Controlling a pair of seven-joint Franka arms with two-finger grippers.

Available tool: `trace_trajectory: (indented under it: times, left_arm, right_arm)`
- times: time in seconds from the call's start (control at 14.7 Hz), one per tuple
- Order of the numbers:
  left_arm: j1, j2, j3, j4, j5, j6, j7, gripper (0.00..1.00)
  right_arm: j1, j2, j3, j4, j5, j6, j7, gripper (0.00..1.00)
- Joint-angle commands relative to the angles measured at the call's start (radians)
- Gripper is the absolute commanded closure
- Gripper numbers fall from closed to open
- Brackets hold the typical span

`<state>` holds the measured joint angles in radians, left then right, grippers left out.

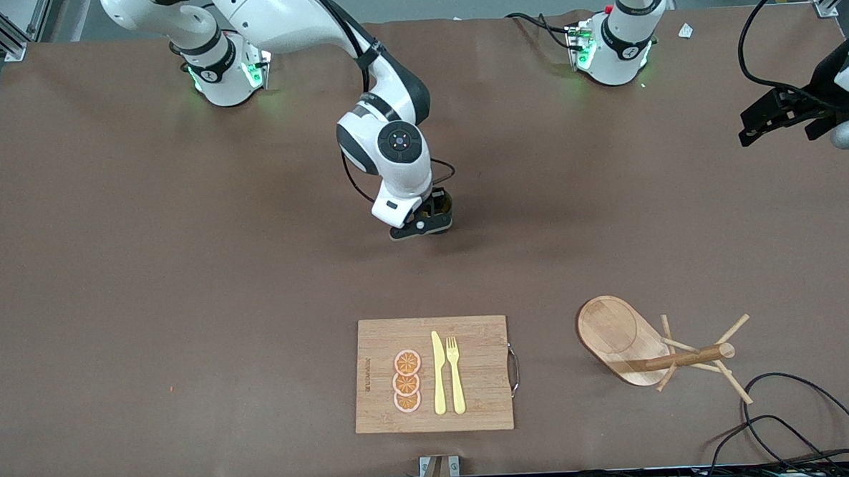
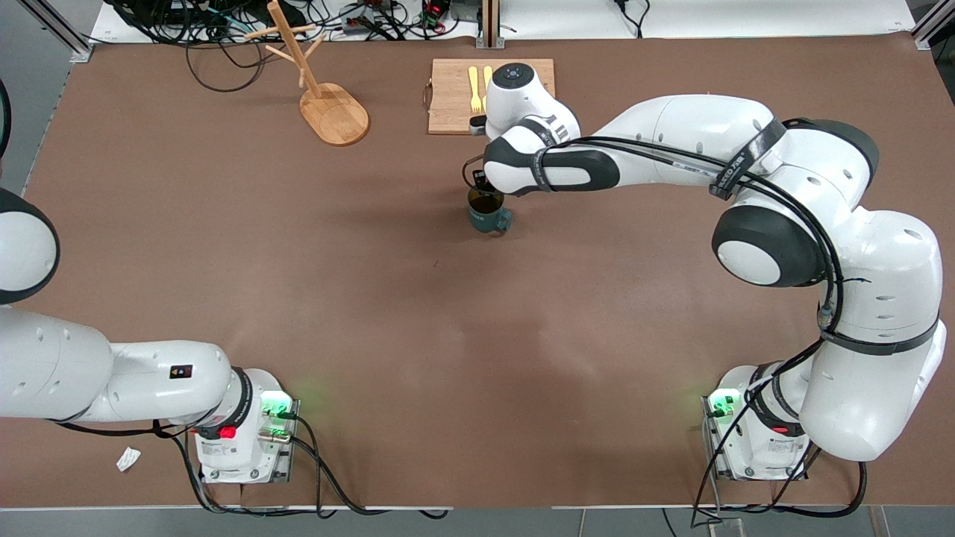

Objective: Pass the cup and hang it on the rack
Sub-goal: 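Set the mug down and open the right gripper while the left gripper approaches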

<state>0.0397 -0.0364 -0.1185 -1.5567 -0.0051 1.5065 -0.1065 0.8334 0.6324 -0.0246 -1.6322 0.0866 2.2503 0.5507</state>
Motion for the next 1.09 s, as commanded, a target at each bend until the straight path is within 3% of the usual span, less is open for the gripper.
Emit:
trace_trajectory:
  times: [0.0,0.41,0.75,1.02]
  left_arm:
    - [-0.011,0.021,-0.01,0.026,-0.006,-0.003,-0.048,0.0]
    - [-0.043,0.078,-0.102,0.067,-0.003,-0.002,-0.237,0.0]
    - [-0.046,0.164,-0.248,0.075,0.002,0.105,-0.476,0.0]
    - [-0.142,0.203,-0.262,0.075,0.042,0.158,-0.625,0.0]
  right_arm:
    - [-0.013,-0.046,0.0,0.0,-0.007,-0.018,0.011,0.0]
    - [-0.144,-0.173,0.002,-0.002,-0.007,-0.185,-0.063,0.0]
    - [-0.31,-0.269,0.0,0.0,-0.007,-0.374,-0.257,0.0]
    - [-0.442,-0.283,-0.003,0.009,-0.034,-0.472,-0.423,0.0]
